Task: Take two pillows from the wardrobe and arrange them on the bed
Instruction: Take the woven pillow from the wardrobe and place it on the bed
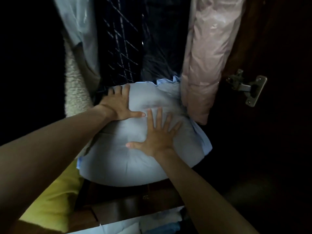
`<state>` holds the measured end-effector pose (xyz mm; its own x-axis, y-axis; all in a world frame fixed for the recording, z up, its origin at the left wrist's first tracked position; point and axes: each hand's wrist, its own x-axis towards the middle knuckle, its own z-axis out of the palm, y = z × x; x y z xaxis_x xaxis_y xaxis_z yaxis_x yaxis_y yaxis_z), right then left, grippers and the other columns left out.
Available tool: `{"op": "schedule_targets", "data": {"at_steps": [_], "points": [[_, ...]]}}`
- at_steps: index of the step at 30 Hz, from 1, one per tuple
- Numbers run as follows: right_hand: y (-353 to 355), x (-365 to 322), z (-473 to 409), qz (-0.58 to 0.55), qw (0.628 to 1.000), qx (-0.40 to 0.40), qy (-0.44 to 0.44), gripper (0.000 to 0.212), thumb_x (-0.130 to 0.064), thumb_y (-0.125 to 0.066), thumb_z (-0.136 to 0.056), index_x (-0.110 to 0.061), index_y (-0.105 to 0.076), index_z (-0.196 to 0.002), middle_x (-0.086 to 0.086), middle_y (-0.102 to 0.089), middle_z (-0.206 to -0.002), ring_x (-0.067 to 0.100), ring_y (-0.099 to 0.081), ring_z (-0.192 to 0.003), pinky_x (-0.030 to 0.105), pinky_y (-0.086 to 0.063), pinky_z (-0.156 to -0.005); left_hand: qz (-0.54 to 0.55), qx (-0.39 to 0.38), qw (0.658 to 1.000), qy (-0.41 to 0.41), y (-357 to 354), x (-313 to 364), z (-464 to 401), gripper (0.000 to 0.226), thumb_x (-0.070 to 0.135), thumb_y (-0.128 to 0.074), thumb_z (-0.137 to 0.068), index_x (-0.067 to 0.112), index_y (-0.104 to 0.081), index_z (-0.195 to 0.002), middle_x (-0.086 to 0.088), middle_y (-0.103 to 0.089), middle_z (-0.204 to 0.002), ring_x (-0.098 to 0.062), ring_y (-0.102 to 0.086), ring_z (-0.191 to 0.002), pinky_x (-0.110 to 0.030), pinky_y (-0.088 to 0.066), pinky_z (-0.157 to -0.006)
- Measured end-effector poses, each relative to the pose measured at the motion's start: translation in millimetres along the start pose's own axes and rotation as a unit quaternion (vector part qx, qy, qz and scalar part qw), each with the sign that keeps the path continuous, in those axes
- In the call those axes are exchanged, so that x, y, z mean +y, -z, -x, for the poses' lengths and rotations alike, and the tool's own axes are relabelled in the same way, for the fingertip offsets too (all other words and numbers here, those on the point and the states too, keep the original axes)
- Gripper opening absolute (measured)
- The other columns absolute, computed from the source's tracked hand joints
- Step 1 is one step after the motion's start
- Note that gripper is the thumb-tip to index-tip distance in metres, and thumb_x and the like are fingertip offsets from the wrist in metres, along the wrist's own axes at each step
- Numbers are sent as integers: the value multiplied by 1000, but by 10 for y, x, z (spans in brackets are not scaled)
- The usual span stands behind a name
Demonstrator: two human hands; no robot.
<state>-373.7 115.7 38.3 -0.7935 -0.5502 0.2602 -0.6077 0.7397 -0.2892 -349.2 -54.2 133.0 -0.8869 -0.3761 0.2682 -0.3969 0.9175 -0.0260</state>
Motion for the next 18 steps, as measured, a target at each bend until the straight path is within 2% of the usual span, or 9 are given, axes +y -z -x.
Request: {"op": "schedule_targets", "data": {"at_steps": [4,7,9,10,12,15,17,18], "points": [[107,-69,-74,13,999,-43,-8,142,-100,-46,-49,-32,24,-151,9,38,-156,48,32,-139,76,22,-98,57,12,998,35,-63,106,-50,131,84,-65,-60,4,-16,-151,-22,-26,-152,-44,-28,-136,-53,-30,-109],[239,-76,151,5,997,-75,-2,135,-96,-48,-57,-30,20,-153,6,32,-159,43,27,-143,74,16,-105,60,9,998,27,0,175,80,114,75,-69,-66,2,-28,-144,-20,-37,-144,-39,-32,-132,-51,-36,-104],[410,-74,338,-10,996,-86,-2,129,-84,-58,-68,-23,16,-155,7,22,-163,40,18,-147,69,9,-110,46,29,998,14,36,227,278,99,71,-68,-72,4,-36,-137,-17,-44,-138,-36,-36,-128,-49,-40,-98],[529,-90,431,-6,997,-72,3,124,-74,-64,-75,-19,13,-155,9,18,-164,39,14,-148,65,7,-112,37,41,998,9,43,248,403,91,68,-67,-75,5,-39,-134,-16,-47,-136,-34,-38,-126,-48,-42,-95],[817,-157,607,68,996,24,54,112,-56,-70,-82,-15,4,-156,17,9,-164,41,12,-148,60,7,-115,11,60,998,-1,61,292,692,81,65,-65,-78,8,-41,-130,-13,-48,-134,-31,-41,-125,-48,-42,-93],[1284,-307,764,174,961,155,151,106,-56,-70,-80,-16,-7,-156,19,0,-164,41,8,-149,57,6,-118,-20,103,994,-17,112,338,1172,69,64,-55,-86,12,-42,-129,-8,-49,-132,-26,-43,-124,-47,-40,-94],[1507,-417,795,208,943,177,190,102,-54,-67,-84,-18,-6,-157,16,-2,-164,37,5,-150,54,4,-119,-64,135,988,-29,148,376,1509,54,55,-49,-93,14,-45,-128,-6,-51,-128,-24,-46,-120,-45,-42,-93],[1586,-467,792,224,939,161,205,99,-52,-65,-87,-19,-4,-157,14,-3,-165,35,3,-150,53,4,-119,-88,150,984,-40,168,399,1677,45,47,-47,-96,14,-48,-126,-5,-54,-124,-23,-49,-117,-44,-44,-91]]}}
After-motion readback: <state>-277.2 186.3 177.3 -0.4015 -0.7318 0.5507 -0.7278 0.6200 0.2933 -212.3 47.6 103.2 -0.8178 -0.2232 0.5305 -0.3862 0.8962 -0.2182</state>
